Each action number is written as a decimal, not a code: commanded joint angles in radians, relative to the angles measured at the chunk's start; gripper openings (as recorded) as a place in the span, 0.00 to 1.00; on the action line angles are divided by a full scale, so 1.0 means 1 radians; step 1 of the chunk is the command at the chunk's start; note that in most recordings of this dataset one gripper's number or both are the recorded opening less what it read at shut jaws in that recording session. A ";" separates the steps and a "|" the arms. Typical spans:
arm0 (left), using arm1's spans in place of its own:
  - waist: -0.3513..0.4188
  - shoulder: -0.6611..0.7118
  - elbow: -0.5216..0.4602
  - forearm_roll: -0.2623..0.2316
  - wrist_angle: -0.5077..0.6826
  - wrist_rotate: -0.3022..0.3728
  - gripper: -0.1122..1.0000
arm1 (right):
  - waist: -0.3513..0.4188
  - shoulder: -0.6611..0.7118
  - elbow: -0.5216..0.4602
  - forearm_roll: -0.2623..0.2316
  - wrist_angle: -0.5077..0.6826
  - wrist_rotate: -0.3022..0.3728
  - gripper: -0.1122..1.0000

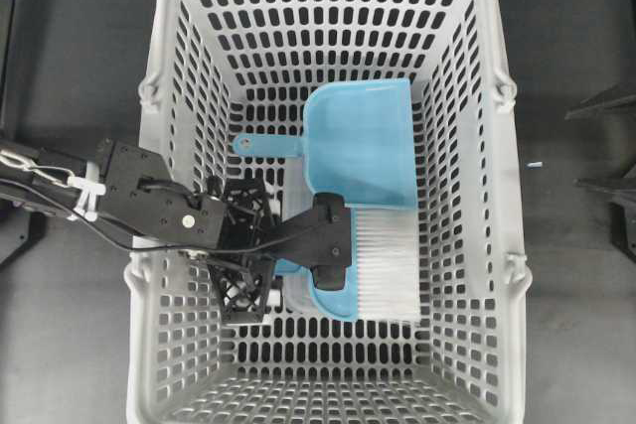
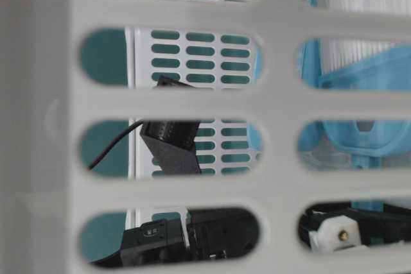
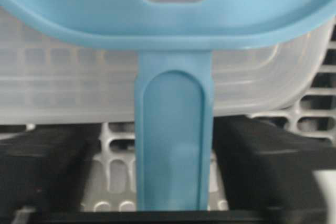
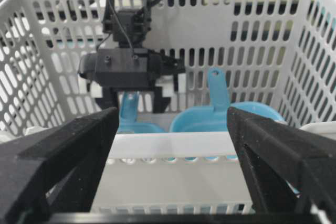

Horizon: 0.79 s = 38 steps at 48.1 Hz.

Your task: Pick up the hand brush from the shopping basket with the left arm.

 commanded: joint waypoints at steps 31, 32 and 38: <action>-0.014 -0.069 -0.074 0.002 0.038 0.054 0.31 | 0.002 0.005 -0.008 0.003 -0.009 0.003 0.81; -0.014 -0.075 -0.083 0.003 0.048 0.054 0.31 | 0.002 0.005 -0.008 0.003 -0.009 0.003 0.81; -0.014 -0.120 -0.155 0.003 0.144 0.057 0.31 | 0.002 0.005 -0.008 0.003 -0.009 0.003 0.81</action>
